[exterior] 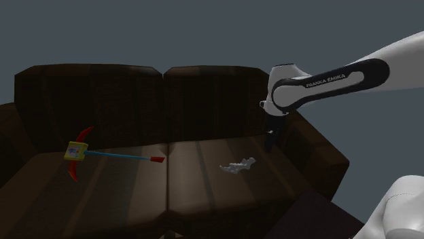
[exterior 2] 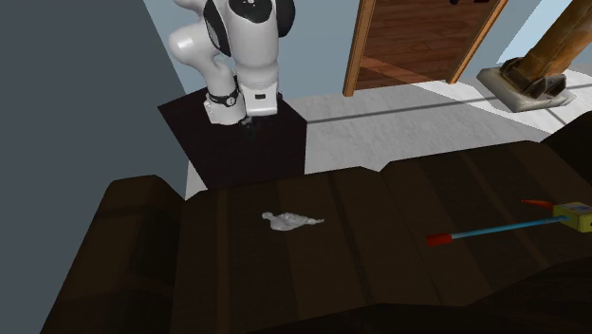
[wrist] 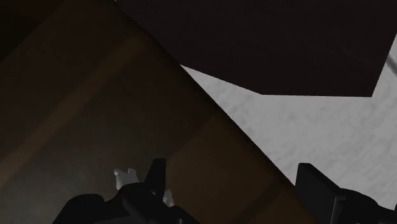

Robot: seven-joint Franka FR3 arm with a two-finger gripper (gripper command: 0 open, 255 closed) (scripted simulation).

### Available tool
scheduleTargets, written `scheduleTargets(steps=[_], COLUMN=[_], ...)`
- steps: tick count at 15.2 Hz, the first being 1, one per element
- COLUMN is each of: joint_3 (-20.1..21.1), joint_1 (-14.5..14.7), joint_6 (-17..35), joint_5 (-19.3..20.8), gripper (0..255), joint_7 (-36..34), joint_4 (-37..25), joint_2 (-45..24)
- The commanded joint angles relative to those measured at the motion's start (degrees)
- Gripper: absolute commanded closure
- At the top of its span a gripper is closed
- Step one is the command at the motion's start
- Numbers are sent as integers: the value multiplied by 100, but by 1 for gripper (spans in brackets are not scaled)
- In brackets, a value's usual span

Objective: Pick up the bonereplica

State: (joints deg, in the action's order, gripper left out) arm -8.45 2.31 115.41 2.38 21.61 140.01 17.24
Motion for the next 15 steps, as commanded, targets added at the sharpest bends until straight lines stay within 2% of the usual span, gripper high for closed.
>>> scheduleTargets(steps=[1, 8, 15], joint_3=[-85, -195, -44], joint_1=[22, 66, -35], joint_6=[338, 1247, 1803], joint_5=[6, -175, -390], gripper=[0, 0, 0], joint_7=[326, 1387, 2322], joint_4=[-102, -824, -1896], joint_2=[-430, -2051, -3658])
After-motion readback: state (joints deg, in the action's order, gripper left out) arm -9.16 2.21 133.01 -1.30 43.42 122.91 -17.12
